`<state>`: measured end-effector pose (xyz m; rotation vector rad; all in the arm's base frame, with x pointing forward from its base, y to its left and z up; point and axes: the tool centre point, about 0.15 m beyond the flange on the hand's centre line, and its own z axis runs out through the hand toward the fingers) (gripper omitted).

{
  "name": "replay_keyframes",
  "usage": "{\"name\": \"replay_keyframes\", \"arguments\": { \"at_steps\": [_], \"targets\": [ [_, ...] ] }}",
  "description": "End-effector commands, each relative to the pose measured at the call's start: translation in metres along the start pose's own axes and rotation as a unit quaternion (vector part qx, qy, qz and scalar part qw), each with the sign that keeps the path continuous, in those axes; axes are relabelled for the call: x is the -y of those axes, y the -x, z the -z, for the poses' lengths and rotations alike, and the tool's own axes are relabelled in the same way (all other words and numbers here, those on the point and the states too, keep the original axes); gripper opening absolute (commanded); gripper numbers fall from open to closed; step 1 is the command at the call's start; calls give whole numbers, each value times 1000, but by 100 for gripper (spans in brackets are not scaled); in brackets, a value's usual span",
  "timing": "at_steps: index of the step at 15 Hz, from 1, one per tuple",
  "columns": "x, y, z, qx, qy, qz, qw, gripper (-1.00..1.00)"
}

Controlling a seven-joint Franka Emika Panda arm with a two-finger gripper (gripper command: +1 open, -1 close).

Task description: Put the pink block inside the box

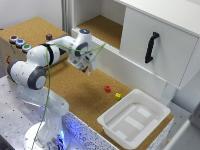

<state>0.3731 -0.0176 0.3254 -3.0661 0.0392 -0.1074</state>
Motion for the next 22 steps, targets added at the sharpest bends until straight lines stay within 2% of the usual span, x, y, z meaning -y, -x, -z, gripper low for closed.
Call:
{"name": "replay_keyframes", "arguments": {
  "at_steps": [1,5,9,11,14,18,20,21,22],
  "targets": [
    [-60,-48,-21,77,6,98,992,100],
    [-76,-67,-49,117,52,205,970,100],
    [-87,-91,-71,137,51,302,942,100],
    [-88,-92,-85,126,43,344,929,100],
    [-83,-94,-97,73,33,360,929,100],
    [-83,-85,-104,77,-14,368,927,100],
    [-80,-76,-105,81,-22,386,919,100],
    [-80,-72,-106,82,-26,393,916,-100],
    [-80,-70,-109,90,-33,398,912,-100]
  ]
}}
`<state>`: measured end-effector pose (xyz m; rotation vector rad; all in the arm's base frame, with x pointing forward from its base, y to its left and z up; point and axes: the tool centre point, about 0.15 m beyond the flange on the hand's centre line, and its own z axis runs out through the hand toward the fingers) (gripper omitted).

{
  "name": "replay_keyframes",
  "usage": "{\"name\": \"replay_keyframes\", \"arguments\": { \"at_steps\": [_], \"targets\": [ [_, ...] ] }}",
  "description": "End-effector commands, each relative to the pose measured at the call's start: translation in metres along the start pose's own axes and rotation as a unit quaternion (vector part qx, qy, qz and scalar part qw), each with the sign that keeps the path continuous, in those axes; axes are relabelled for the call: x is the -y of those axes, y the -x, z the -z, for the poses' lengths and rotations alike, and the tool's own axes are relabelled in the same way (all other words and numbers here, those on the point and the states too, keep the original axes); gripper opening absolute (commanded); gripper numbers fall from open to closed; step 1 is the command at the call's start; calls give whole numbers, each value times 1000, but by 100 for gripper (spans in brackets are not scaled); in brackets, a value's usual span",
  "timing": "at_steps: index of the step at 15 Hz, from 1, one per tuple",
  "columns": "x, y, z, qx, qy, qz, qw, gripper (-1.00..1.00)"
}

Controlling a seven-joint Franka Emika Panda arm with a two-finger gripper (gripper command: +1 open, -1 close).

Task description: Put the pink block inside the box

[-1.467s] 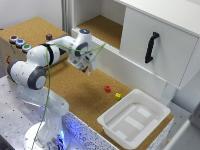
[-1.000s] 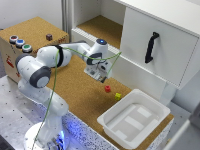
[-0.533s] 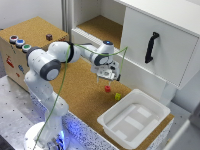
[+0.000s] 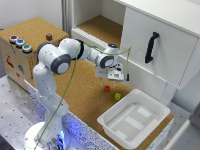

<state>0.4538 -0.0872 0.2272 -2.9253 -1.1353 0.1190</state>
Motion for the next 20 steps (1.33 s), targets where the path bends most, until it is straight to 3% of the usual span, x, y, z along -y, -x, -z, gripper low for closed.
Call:
{"name": "replay_keyframes", "arguments": {
  "at_steps": [1,4,9,15,20],
  "targets": [
    [2,6,-16,-8,-51,35,998,-100],
    [8,10,-29,9,-38,50,998,-100],
    [-2,14,-26,16,-41,22,999,-100],
    [-13,7,8,-30,-58,-57,996,-100],
    [-30,33,63,-67,-22,-169,983,-100]
  ]
}}
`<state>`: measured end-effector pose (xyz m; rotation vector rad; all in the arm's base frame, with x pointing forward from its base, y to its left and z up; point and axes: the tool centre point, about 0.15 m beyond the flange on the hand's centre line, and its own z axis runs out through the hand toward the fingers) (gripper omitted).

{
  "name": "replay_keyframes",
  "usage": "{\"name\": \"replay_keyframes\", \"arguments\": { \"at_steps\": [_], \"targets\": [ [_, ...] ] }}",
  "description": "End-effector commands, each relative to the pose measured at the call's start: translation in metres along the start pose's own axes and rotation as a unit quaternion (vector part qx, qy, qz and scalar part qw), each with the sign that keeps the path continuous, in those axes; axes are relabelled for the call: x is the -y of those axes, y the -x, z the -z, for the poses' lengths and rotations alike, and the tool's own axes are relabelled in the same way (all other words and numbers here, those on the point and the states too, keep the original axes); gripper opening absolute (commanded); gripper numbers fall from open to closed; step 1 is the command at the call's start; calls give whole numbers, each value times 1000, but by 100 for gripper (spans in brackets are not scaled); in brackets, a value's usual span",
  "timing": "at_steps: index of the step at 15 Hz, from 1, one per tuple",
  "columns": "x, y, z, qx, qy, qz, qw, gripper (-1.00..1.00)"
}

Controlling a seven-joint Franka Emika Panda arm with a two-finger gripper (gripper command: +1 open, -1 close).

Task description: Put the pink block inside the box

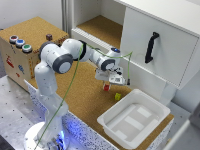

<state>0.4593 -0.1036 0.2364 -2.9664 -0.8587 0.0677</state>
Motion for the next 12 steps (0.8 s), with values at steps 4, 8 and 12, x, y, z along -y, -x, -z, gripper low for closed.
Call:
{"name": "replay_keyframes", "arguments": {
  "at_steps": [4,8,12],
  "targets": [
    [-38,83,126,-101,27,-213,971,-100],
    [-79,140,139,-95,38,-291,951,-100],
    [-138,205,117,-62,43,-361,929,-100]
  ]
}}
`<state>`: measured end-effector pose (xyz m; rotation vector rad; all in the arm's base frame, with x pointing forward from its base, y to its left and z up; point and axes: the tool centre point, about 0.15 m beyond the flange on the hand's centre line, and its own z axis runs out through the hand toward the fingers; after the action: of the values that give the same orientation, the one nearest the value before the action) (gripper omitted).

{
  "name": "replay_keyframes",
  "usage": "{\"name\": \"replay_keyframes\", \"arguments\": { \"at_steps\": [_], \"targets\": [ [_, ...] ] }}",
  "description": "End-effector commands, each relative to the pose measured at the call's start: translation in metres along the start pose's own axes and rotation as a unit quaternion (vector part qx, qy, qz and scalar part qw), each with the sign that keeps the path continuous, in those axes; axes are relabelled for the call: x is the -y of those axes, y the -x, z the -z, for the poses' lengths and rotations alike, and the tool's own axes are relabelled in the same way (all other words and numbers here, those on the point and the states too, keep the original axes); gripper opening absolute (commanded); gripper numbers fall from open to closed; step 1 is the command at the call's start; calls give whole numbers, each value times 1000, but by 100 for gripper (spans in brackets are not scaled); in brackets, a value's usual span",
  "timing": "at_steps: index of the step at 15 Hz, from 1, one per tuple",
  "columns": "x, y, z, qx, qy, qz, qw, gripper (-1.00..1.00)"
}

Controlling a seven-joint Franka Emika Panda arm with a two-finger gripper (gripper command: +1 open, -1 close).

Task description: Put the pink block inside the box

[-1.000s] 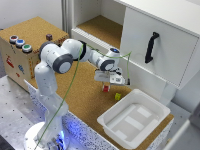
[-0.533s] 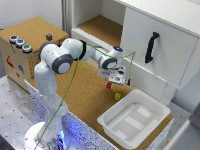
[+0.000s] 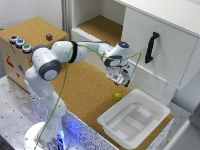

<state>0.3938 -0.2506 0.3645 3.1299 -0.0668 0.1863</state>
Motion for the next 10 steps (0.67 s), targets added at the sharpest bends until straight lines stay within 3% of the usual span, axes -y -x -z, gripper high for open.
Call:
{"name": "replay_keyframes", "arguments": {
  "at_steps": [1,4,7,10],
  "targets": [
    [-105,32,-16,24,23,-84,996,-100],
    [-158,40,-31,38,30,-113,992,-100],
    [-192,47,-69,59,34,-107,992,-100],
    [-203,42,-88,47,37,-90,994,-100]
  ]
}}
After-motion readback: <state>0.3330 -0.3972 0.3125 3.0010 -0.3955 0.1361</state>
